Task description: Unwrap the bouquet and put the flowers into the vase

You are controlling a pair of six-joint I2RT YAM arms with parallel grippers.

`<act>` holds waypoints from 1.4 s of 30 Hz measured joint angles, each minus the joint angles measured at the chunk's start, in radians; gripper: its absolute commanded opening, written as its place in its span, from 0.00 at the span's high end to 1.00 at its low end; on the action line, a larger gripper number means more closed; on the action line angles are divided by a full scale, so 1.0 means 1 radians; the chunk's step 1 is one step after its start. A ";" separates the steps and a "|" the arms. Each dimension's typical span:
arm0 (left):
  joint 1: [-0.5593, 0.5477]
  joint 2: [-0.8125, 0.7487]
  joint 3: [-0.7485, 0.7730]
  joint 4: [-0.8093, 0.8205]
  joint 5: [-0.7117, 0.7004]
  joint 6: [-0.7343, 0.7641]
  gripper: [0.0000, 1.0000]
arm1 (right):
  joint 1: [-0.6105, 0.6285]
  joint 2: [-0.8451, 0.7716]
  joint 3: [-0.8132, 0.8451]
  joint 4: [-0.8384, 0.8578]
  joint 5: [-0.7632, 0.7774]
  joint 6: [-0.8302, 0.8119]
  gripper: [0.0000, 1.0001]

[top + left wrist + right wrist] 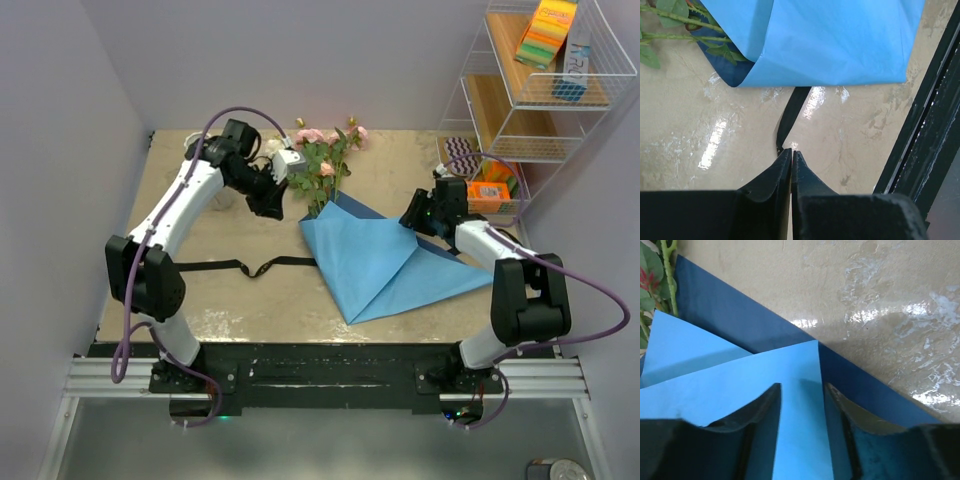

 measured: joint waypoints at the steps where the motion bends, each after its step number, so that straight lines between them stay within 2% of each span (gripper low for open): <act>1: 0.005 -0.017 -0.006 -0.001 0.000 -0.001 0.90 | -0.002 0.000 0.000 0.010 -0.008 0.005 0.67; 2: 0.007 -0.027 -0.010 0.000 0.000 -0.002 0.89 | -0.002 0.000 0.000 0.014 -0.015 0.005 0.86; 3: 0.010 -0.037 -0.014 0.000 0.000 -0.002 0.89 | -0.003 0.000 0.000 0.017 -0.026 0.008 0.96; 4: 0.012 -0.044 -0.018 0.000 0.000 -0.003 0.88 | -0.003 0.000 0.000 0.022 -0.033 0.008 1.00; 14: 0.016 -0.073 -0.046 0.003 -0.002 -0.007 0.86 | -0.003 -0.019 0.000 0.026 -0.091 0.025 1.00; 19: 0.016 -0.108 -0.058 0.013 -0.023 -0.051 0.87 | 0.027 -0.149 0.011 -0.018 -0.120 0.023 1.00; 22: 0.016 -0.134 -0.058 0.052 -0.095 -0.123 0.85 | 0.117 -0.222 0.060 -0.047 -0.101 0.016 1.00; 26: 0.049 -0.169 -0.056 0.103 -0.182 -0.240 0.79 | 0.309 -0.282 0.130 -0.051 -0.071 0.016 1.00; 31: 0.228 -0.225 -0.040 0.135 -0.235 -0.360 0.69 | 0.523 -0.296 0.142 -0.052 -0.015 0.045 1.00; 32: 0.267 -0.241 -0.035 0.139 -0.241 -0.373 0.64 | 0.565 -0.286 0.146 -0.056 0.002 0.053 1.00; 35: 0.373 -0.293 -0.018 0.138 -0.245 -0.394 0.59 | 0.683 -0.221 0.201 -0.065 0.039 0.073 1.00; 39: 0.425 -0.373 -0.011 0.130 -0.248 -0.393 0.54 | 0.834 -0.073 0.340 -0.057 0.079 0.092 1.00; 41: 0.433 -0.405 -0.010 0.120 -0.247 -0.387 0.38 | 0.887 -0.002 0.408 -0.049 0.085 0.098 1.00; 42: 0.439 -0.415 -0.008 0.115 -0.247 -0.381 0.36 | 0.913 0.037 0.442 -0.043 0.086 0.101 1.00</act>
